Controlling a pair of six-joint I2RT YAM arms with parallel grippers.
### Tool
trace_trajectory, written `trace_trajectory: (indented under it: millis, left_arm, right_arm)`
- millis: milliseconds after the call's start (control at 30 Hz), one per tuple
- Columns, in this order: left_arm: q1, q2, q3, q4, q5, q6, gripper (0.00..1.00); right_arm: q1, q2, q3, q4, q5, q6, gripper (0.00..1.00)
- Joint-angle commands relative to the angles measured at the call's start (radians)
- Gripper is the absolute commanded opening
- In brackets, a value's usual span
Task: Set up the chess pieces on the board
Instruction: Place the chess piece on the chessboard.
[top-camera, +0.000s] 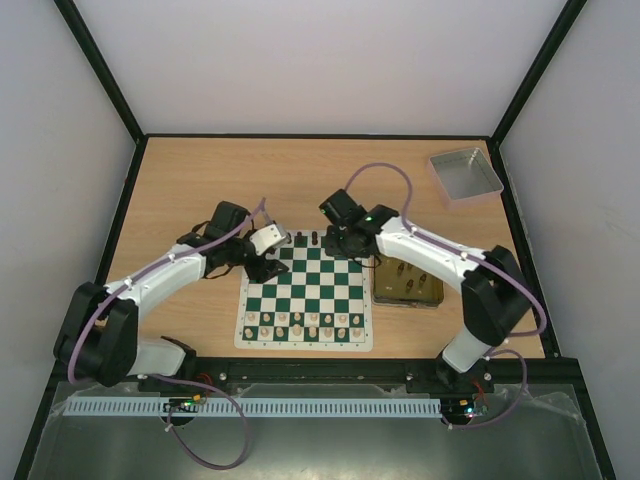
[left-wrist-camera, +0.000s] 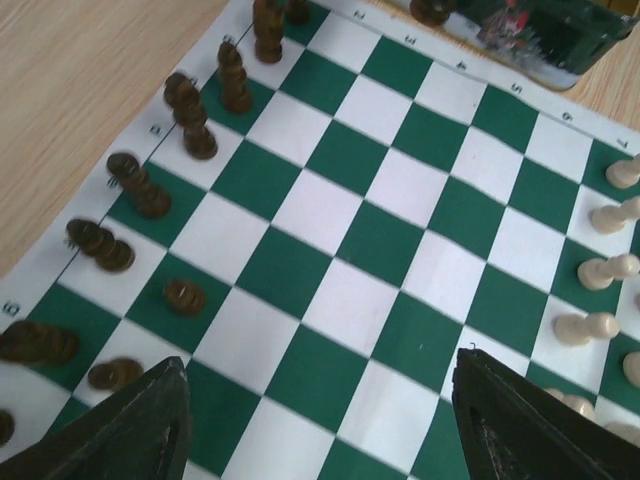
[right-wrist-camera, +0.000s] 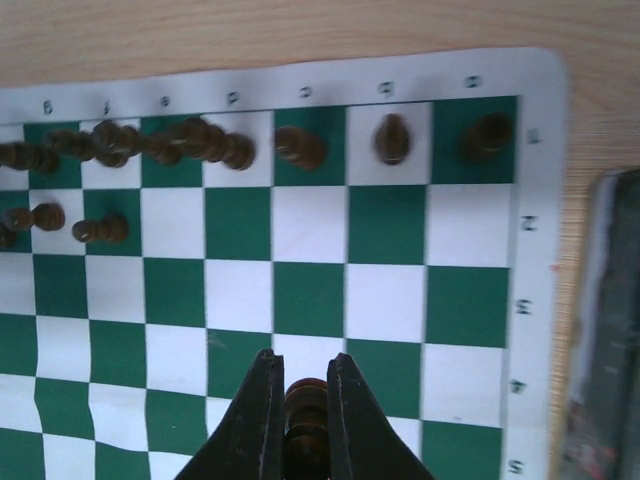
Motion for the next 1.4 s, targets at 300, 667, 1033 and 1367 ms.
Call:
trace_trajectory:
  millis: [300,667,1033,1367]
  left_arm:
    - [0.120,-0.045,-0.046,0.044,-0.040,-0.010,0.76]
    - [0.120,-0.043,-0.038,0.066,-0.028,-0.040,0.85]
    - [0.127,-0.036,-0.058,0.079,-0.020,-0.043,0.91]
    - [0.152,-0.042,-0.062,0.070,0.038,-0.044,0.94]
  right_arm:
    - [0.098,0.256,0.239,0.010,-0.049,0.030,0.02]
    - [0.098,0.414,0.323,0.029,-0.066,0.019,0.02]
    - [0.098,0.463,0.366,0.046,-0.071,0.021,0.02]
    - [0.098,0.485,0.378,0.056,-0.071,0.017,0.02]
